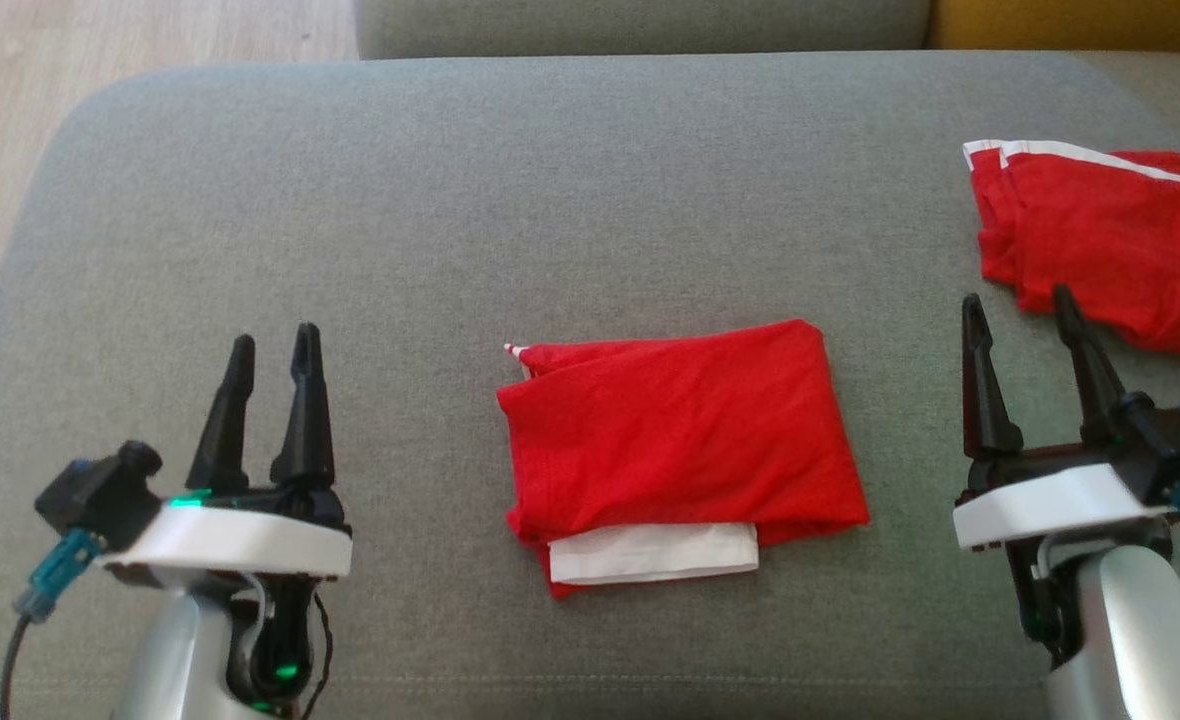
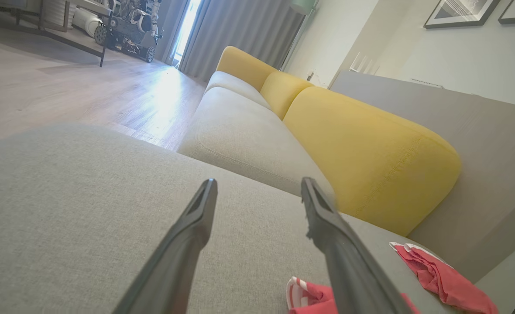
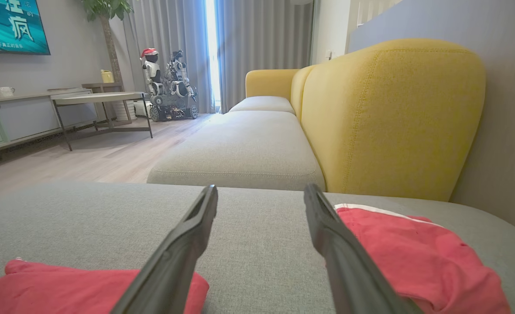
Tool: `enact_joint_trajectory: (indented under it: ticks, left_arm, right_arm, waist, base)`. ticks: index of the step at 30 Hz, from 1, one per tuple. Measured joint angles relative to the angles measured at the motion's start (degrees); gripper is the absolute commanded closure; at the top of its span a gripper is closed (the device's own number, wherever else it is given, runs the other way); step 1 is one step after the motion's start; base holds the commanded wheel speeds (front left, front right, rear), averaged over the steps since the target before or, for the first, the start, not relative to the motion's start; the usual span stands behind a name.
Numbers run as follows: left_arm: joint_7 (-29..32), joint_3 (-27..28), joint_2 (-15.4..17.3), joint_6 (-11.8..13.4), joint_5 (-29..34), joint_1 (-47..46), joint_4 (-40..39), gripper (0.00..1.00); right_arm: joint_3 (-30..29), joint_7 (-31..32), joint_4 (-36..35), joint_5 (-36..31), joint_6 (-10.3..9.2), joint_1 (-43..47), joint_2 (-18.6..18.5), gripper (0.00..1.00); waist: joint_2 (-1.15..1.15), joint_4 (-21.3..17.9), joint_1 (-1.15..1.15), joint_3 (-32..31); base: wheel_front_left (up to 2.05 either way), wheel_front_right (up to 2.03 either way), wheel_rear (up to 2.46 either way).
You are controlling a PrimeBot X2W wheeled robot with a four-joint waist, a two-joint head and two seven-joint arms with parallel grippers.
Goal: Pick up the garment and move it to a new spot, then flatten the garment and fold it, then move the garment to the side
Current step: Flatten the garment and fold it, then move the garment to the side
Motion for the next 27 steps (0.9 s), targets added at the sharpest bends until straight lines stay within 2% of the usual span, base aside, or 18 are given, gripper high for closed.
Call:
enact_joint_trajectory:
  ticks: [14,16,22,27]
  left_arm:
    - [0.0,-1.3,-0.2,0.0,0.0,0.9,0.2,0.0]
    - [0.0,-1.3,-0.3,0.0,0.0,0.9,0.2,0.0]
    - [0.0,-1.7,-0.3,0.0,-0.1,0.8,0.3,0.0]
    - [0.0,-2.0,-0.3,0.0,-0.1,0.7,0.8,0.0]
  right_arm:
    - [-1.0,-1.1,0.6,0.2,0.0,2.0,1.4,0.0]
    - [0.0,-0.2,1.7,0.7,0.0,2.0,1.4,0.0]
    - [5.1,3.9,7.2,7.6,0.0,1.9,1.4,0.0]
    - [7.0,6.4,13.0,9.9,0.0,1.2,1.4,0.0]
  waist:
    - [0.0,0.6,0.0,0.4]
    - [0.0,0.6,0.0,0.6]
    - [0.0,1.3,0.0,1.4]
    - [0.0,2.1,0.0,2.4]
  base:
    - [0.0,0.0,0.0]
    - [0.0,0.0,0.0]
    - [0.0,0.0,0.0]
    - [0.0,0.0,0.0]
